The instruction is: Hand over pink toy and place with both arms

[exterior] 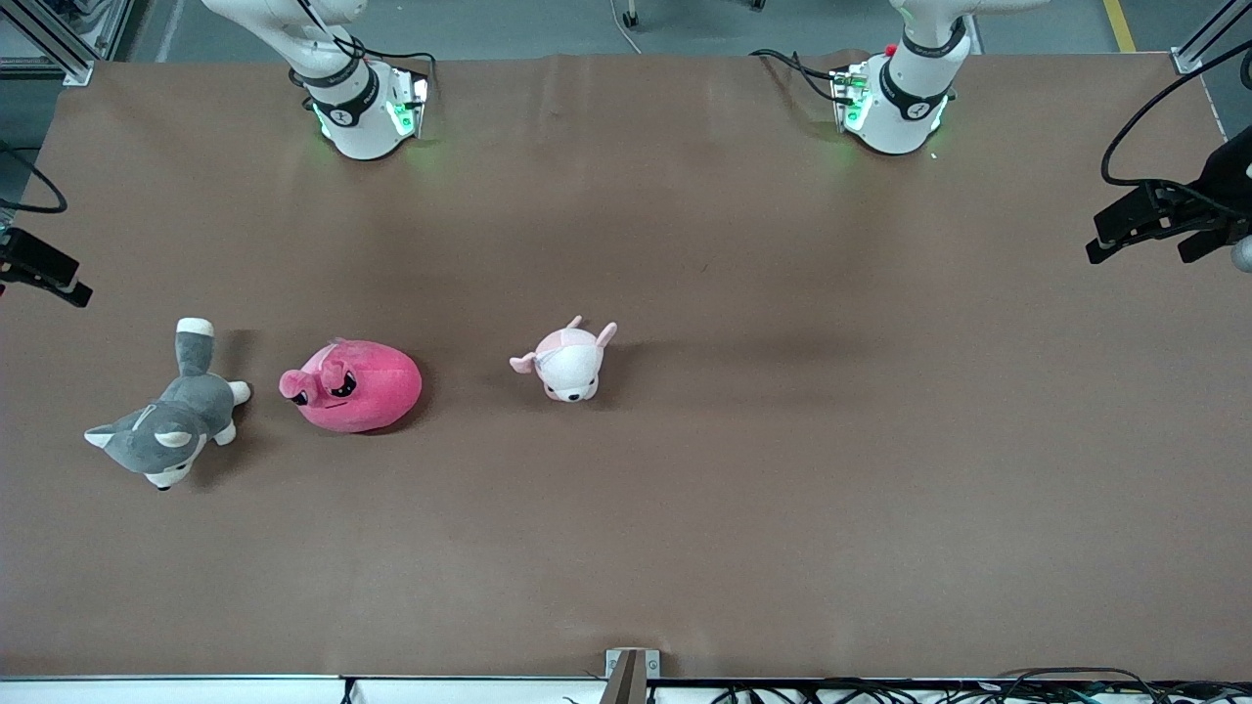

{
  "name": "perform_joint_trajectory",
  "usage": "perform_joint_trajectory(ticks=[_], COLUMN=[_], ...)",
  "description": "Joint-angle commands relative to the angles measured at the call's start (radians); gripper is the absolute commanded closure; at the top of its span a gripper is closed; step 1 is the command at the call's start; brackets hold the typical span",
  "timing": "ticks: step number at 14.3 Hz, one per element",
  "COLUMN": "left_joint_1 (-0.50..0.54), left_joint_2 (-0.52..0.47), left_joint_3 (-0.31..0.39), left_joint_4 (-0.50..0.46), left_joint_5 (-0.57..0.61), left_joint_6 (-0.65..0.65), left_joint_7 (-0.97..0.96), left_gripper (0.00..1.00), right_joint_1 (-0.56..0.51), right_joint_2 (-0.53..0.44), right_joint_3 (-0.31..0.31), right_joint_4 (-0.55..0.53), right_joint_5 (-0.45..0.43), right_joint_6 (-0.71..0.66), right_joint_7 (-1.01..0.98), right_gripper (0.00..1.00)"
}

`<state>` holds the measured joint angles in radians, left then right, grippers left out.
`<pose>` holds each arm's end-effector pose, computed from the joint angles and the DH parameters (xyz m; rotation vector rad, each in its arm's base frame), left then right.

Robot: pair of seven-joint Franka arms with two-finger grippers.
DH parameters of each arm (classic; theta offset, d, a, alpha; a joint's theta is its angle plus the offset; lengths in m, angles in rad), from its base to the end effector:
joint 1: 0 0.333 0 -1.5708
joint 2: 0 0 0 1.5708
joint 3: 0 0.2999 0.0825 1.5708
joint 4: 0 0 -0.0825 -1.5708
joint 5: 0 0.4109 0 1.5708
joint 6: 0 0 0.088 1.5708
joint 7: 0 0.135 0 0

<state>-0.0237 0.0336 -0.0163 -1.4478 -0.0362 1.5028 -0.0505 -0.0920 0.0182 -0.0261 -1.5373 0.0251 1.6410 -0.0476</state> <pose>0.5846 -0.0283 0.6158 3.1039 0.0119 0.0306 0.5930 -0.0670 0.5932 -3.1192 0.1110 -0.1362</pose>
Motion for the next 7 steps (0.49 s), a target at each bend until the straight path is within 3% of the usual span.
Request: perform_joint_trajectory(ticks=[1, 7], left_joint_1=[0.004, 0.004], left_joint_2=[-0.017, -0.017], left_joint_3=[-0.001, 0.001], left_joint_4=[-0.011, -0.013], left_joint_5=[-0.001, 0.001], left_joint_6=[0.008, 0.008], left_joint_7=[0.003, 0.003], left_gripper=[0.0, 0.0], right_joint_1=[-0.005, -0.006], right_joint_2=[-0.089, -0.089], right_joint_3=[0.009, 0.008], right_joint_4=[-0.124, -0.126], right_joint_5=[-0.022, -0.022], right_joint_6=[0.051, 0.046], right_joint_7=[-0.005, -0.006], right_gripper=[0.0, 0.0])
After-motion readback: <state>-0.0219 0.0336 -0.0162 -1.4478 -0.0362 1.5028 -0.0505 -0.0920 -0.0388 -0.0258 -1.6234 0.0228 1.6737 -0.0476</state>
